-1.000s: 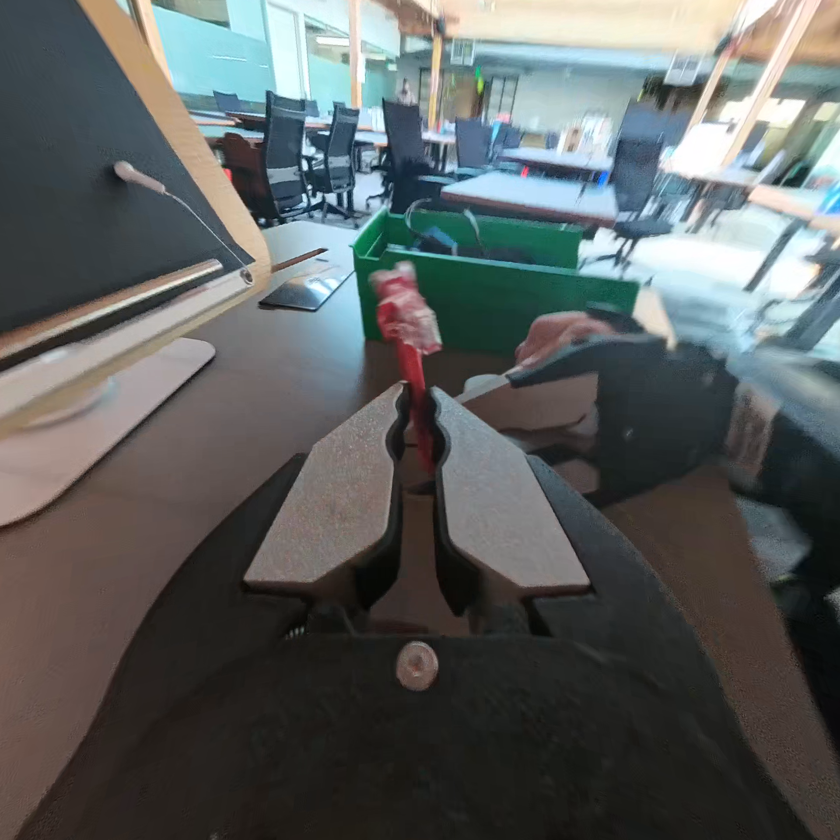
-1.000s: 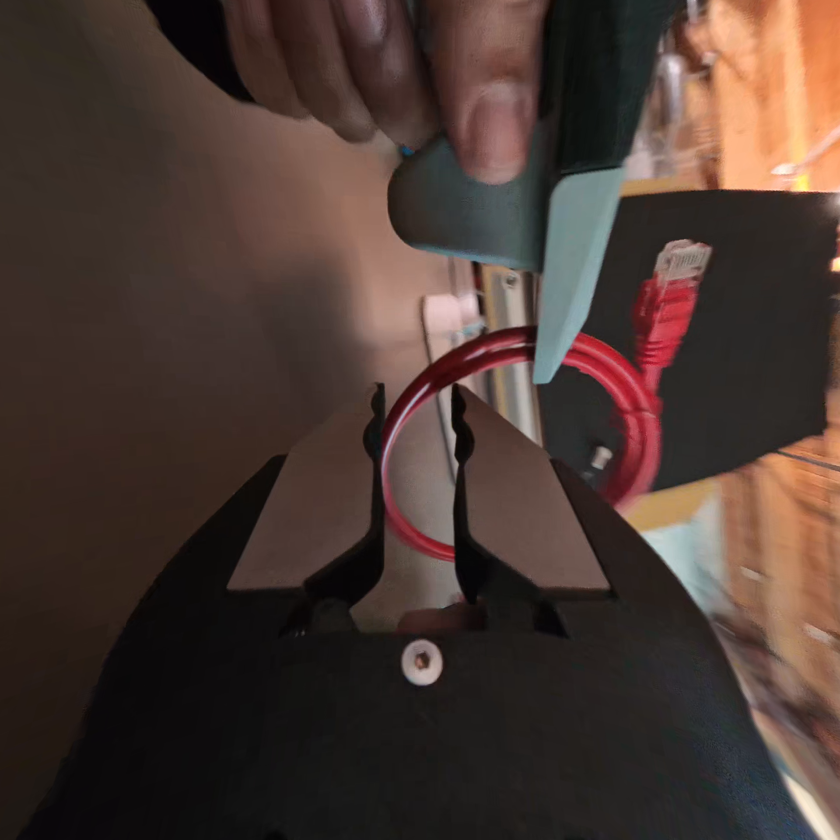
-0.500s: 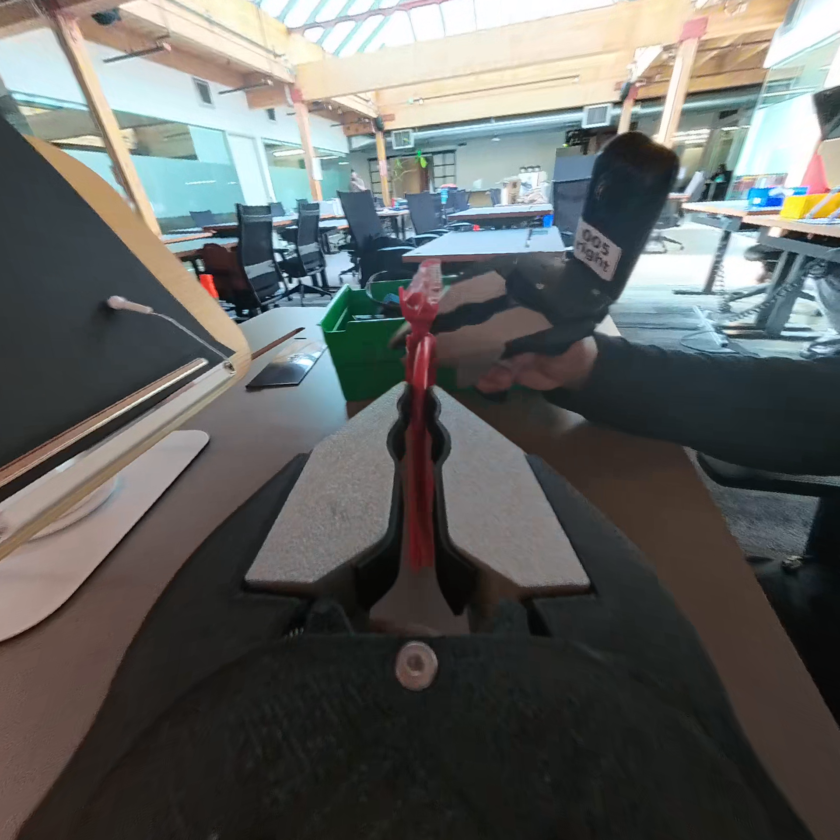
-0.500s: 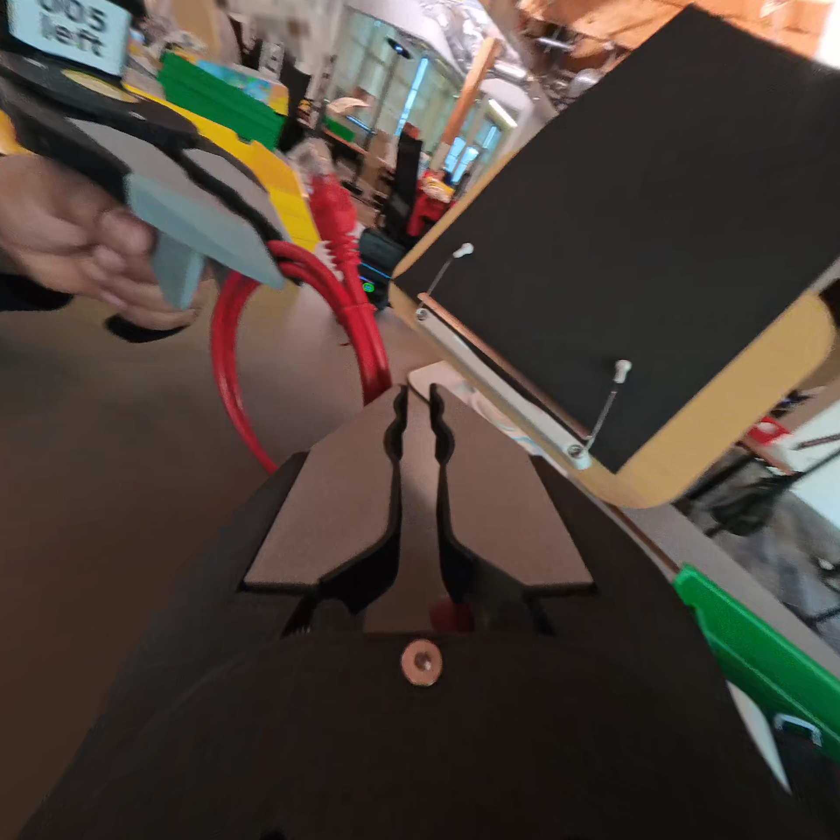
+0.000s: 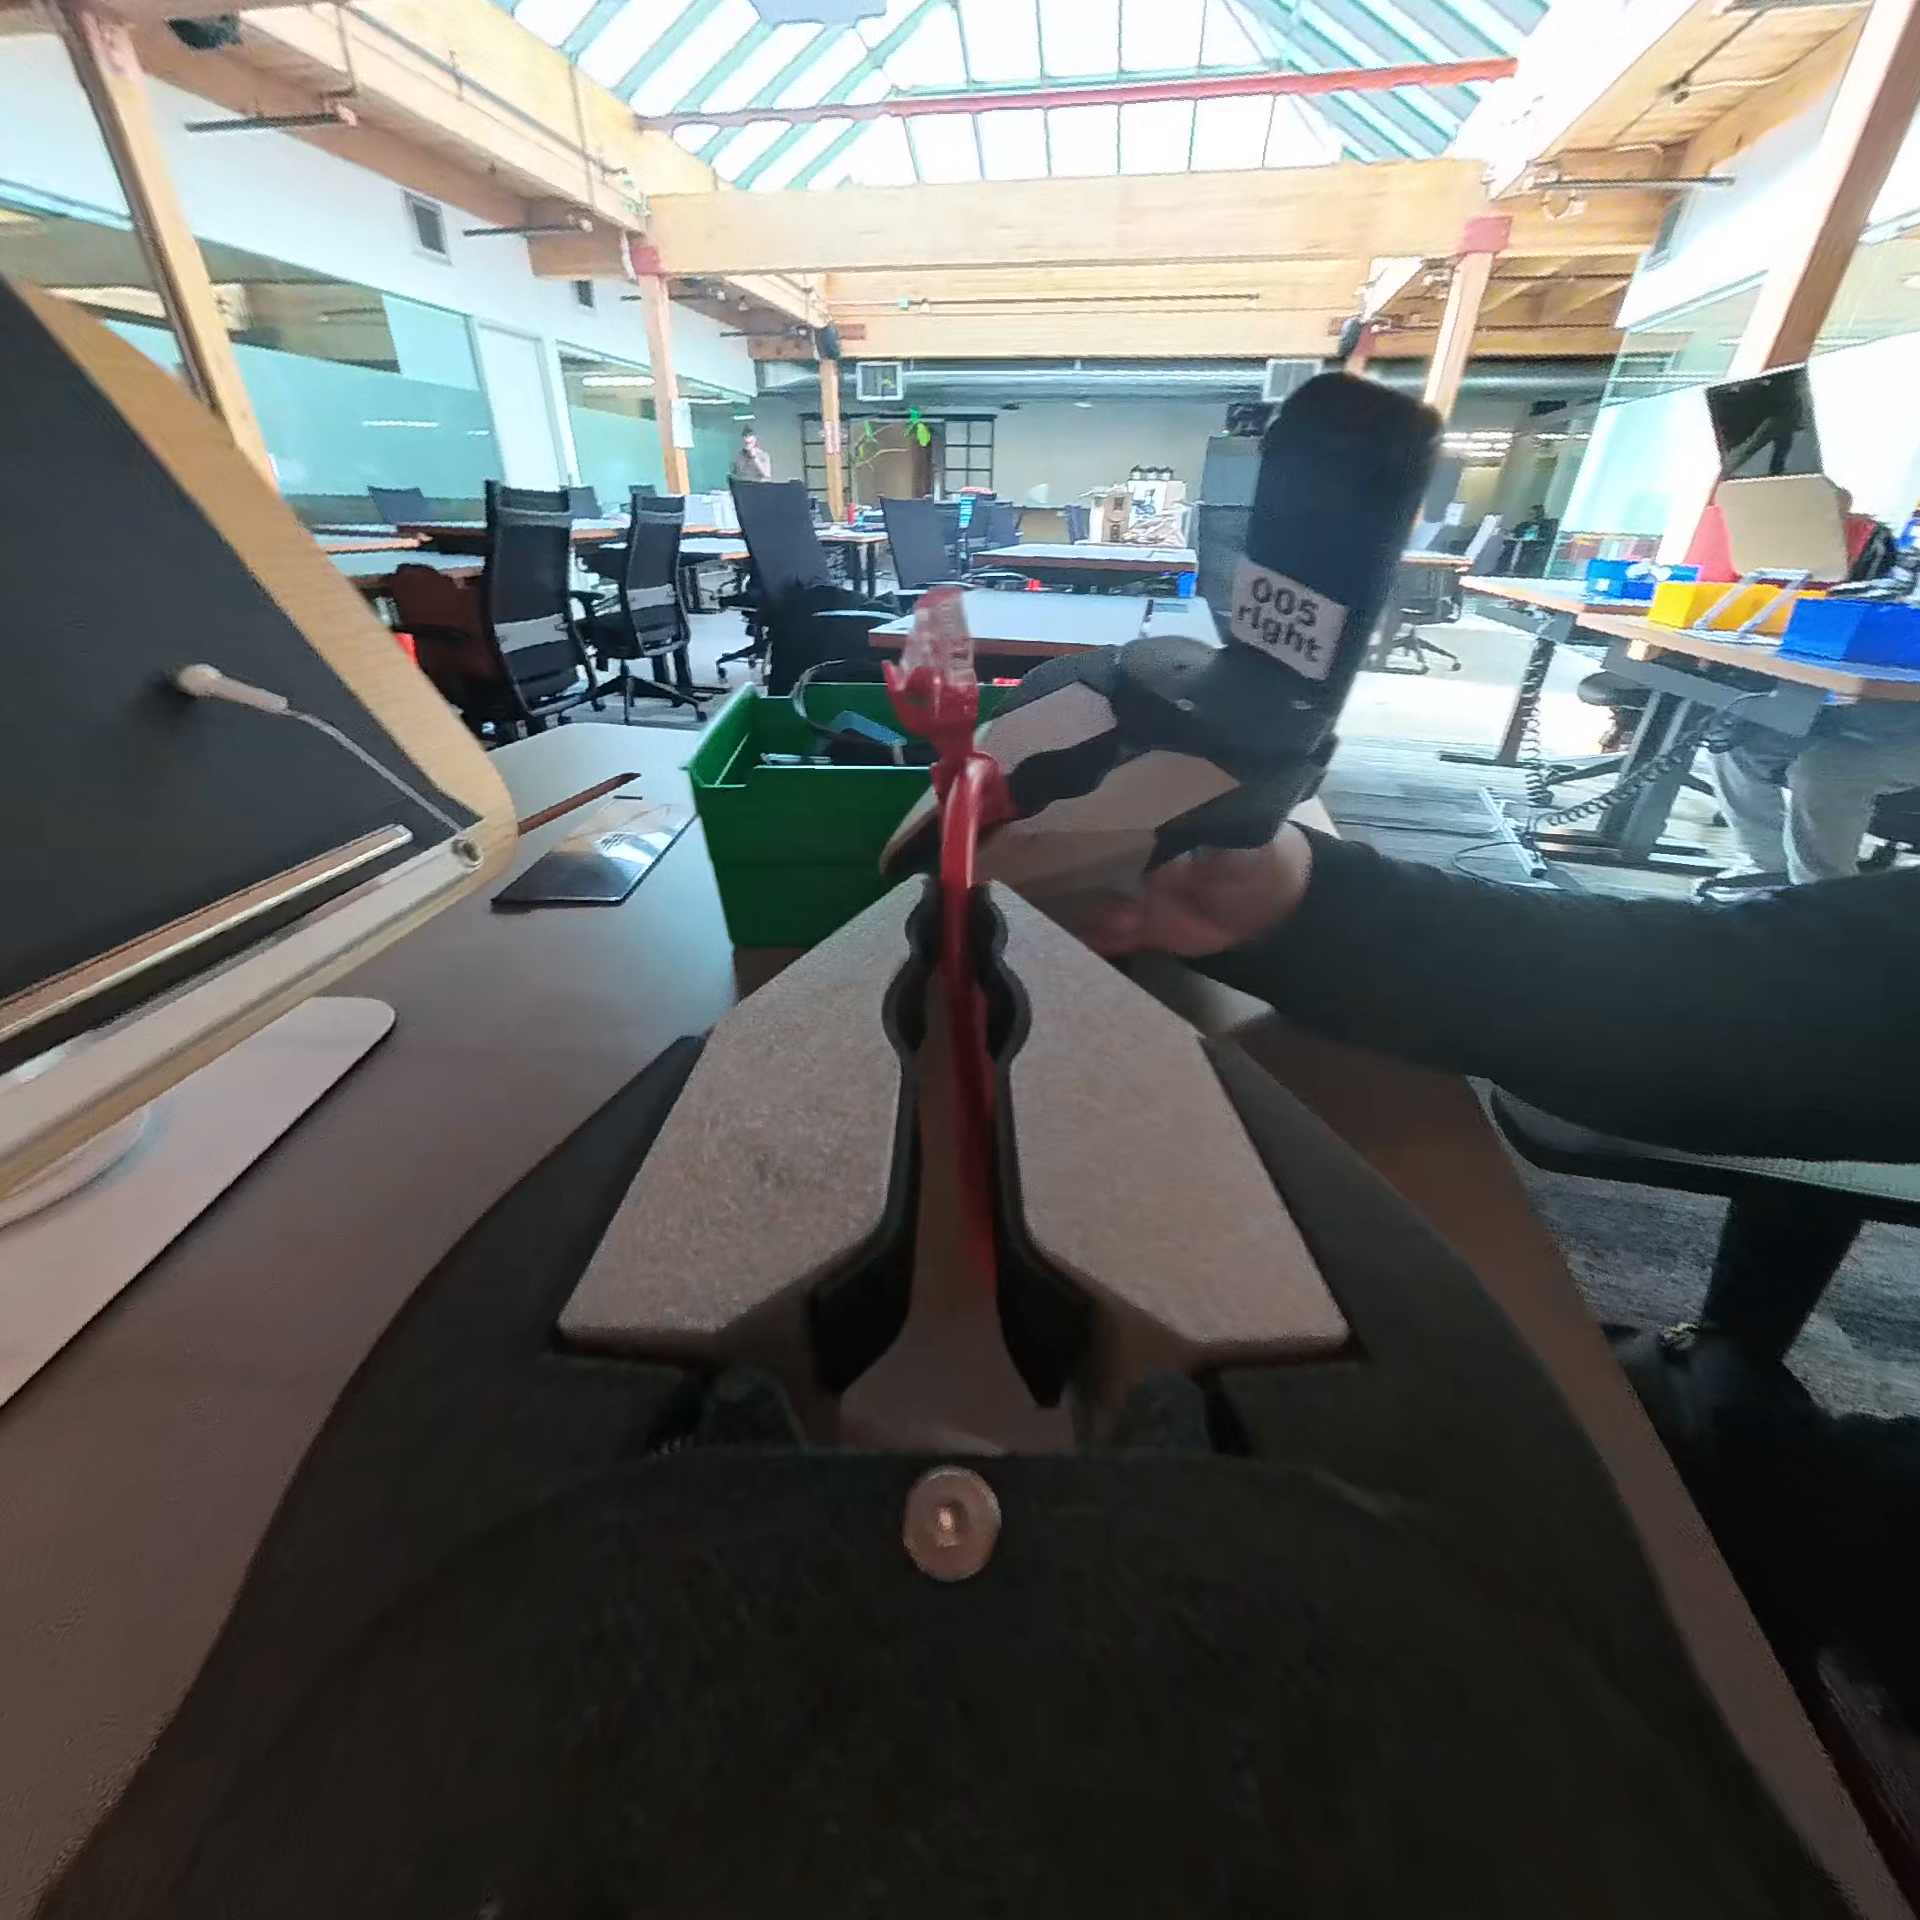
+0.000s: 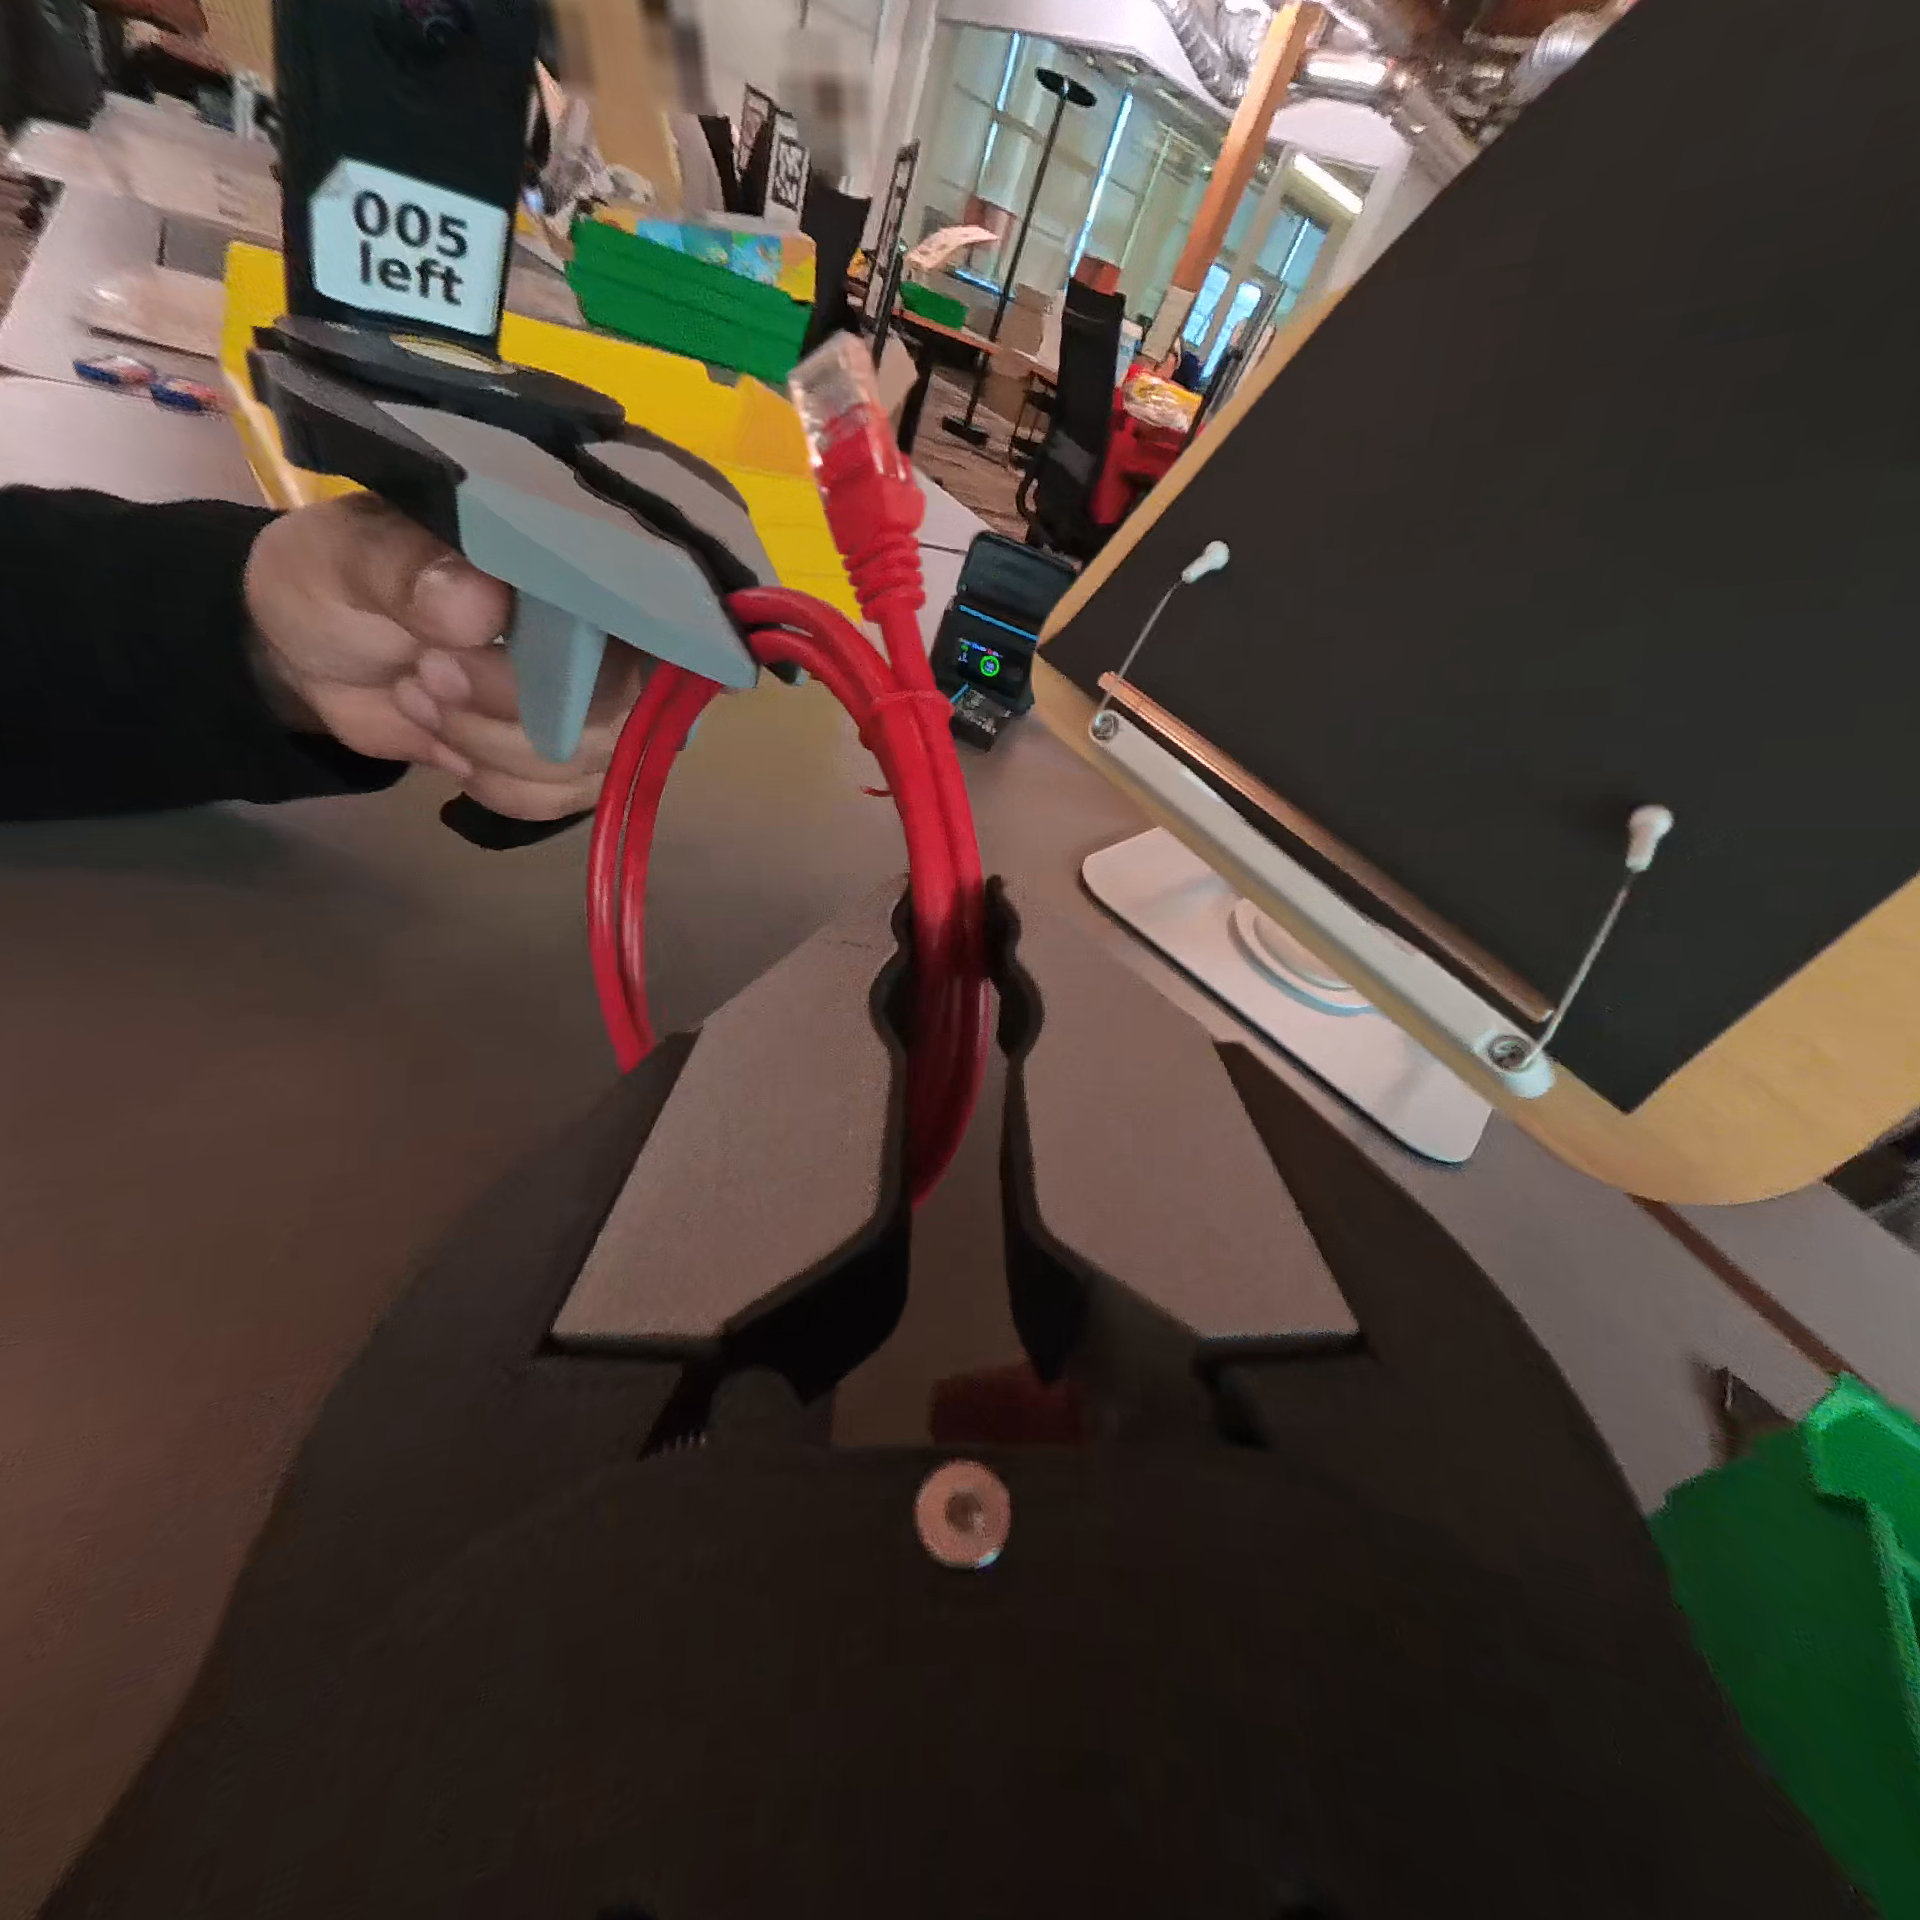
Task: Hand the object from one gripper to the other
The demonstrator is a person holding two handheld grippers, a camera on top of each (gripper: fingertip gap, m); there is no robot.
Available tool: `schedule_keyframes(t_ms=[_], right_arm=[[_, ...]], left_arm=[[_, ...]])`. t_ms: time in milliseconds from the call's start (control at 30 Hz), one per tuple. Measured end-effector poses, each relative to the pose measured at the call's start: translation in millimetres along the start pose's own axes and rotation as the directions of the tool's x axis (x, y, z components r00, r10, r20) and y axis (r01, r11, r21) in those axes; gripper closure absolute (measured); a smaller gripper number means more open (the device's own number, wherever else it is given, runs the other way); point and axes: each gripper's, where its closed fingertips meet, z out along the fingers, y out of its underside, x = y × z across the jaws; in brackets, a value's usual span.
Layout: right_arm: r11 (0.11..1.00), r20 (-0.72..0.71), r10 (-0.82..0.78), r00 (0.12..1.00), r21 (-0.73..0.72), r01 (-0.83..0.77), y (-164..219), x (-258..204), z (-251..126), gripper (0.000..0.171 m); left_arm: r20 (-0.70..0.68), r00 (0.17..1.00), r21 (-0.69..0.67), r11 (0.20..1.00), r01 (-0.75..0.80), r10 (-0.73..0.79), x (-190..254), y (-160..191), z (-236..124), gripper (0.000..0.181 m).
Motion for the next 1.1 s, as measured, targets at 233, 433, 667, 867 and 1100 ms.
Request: schedule_keyframes(t_ms=[233, 433, 667, 867, 1100], right_arm=[[0.973, -0.238, 0.222, 0.946, -0.016, -0.232, -34.6, 51.2, -45.0, 0.166], [0.907, -0.534, 0.227, 0.814, -0.189, -0.377, -57.8, 156.5, -147.6, 0.165], [0.492, -0.651, 0.307, 0.694, -0.516, -0.702, 101.4, 192.2, -197.5, 0.142], [0.655, -0.700, 0.048, 0.713, -0.517, -0.552, 48.6, 192.8, -195.8, 0.093], [0.834, -0.246, 0.313, 0.917, -0.391, -0.389, -34.7, 57.7, -55.0, 0.097]], left_arm=[[0.192, 0.977, 0.029, 0.996, 0.083, -0.087, -41.8, -3.3, -14.4, 0.146], [0.285, 0.957, -0.092, 0.993, 0.079, -0.050, -53.3, 18.0, -10.4, 0.153], [0.260, 0.965, -0.359, 0.926, 0.115, -0.019, -41.8, 73.5, 7.1, 0.128], [0.295, 0.955, -0.479, 0.862, 0.165, -0.018, -44.2, 103.0, 8.5, 0.097], [0.336, 0.942, -0.424, 0.895, 0.142, 0.010, -37.2, 78.6, 3.8, 0.099]])
